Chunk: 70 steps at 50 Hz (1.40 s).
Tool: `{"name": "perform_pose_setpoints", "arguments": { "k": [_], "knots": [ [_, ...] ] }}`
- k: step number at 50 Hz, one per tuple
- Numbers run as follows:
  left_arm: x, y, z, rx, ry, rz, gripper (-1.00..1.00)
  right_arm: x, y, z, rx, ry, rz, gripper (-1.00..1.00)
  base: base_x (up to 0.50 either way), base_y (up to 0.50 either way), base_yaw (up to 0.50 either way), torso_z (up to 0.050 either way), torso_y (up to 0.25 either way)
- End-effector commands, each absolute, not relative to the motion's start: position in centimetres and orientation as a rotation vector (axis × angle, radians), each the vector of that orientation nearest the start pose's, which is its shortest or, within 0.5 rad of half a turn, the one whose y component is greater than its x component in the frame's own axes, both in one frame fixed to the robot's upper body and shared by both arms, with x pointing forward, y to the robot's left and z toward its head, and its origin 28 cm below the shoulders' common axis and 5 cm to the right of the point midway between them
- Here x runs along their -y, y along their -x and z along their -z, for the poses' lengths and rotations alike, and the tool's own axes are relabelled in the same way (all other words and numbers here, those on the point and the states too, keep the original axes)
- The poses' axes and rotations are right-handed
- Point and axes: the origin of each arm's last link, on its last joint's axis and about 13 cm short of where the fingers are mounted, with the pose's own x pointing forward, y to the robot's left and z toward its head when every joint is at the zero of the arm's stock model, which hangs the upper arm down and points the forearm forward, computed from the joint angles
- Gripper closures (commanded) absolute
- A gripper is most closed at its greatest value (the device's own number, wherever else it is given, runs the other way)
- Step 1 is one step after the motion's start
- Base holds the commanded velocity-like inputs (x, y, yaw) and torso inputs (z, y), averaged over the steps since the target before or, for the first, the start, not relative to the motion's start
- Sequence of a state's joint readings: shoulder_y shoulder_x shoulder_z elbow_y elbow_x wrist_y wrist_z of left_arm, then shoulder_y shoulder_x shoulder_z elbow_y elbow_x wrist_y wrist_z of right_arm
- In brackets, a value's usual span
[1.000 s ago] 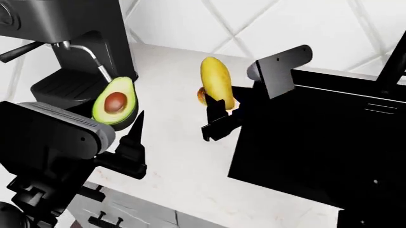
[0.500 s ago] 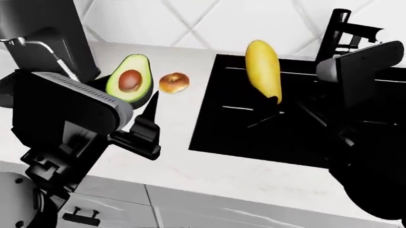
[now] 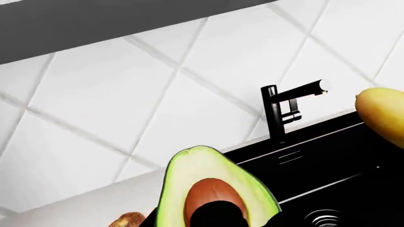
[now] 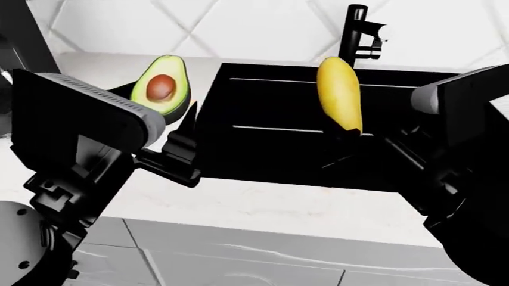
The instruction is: Pick up the fruits and vegetables and place them in the sink. Turn on the sink faucet to wash them. Then turn the sink off and put them in the tray.
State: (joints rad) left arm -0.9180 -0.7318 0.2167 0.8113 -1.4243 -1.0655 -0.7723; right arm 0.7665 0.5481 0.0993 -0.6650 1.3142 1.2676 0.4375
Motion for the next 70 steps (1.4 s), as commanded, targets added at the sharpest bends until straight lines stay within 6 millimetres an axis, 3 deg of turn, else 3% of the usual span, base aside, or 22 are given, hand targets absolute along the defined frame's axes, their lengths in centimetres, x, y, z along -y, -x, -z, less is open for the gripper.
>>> {"name": "perform_pose_setpoints", "arguments": {
  "k": [1, 11, 21, 39, 54, 70],
  "knots": [
    [-22.4, -19.3, -27.1, 0.187, -0.21, 0.307, 1.0, 14.0, -21.9, -25.2, 0.023, 0.038, -0.405, 1.0, -0.05, -0.51, 0.0, 0.0, 0.0],
    [-22.5, -19.6, -27.2, 0.176, -0.192, 0.298, 1.0, 14.0, -21.8, -25.2, 0.027, 0.036, -0.408, 1.0, 0.05, -0.5, 0.0, 0.0, 0.0],
    [-22.4, -19.5, -27.4, 0.182, -0.198, 0.298, 1.0, 14.0, -21.8, -25.0, 0.022, 0.038, -0.419, 1.0, 0.0, 0.0, -0.5, 0.002, 0.0],
    [-22.4, -19.4, -27.4, 0.186, -0.211, 0.306, 1.0, 13.9, -21.8, -24.9, 0.021, 0.076, -0.447, 1.0, 0.02, -0.49, 0.0, 0.0, 0.0],
    [-22.7, -20.4, -28.0, 0.18, -0.224, 0.3, 1.0, 14.1, -22.0, -25.4, 0.05, 0.045, -0.403, 1.0, 0.01, 0.02, 0.2, 0.0, 0.0],
    [-22.9, -20.6, -29.4, 0.171, -0.287, 0.324, 1.0, 14.7, -21.6, -25.9, 0.047, 0.07, -0.387, 1.0, 0.43, 0.01, 0.0, 0.0, 0.001]
  ]
}}
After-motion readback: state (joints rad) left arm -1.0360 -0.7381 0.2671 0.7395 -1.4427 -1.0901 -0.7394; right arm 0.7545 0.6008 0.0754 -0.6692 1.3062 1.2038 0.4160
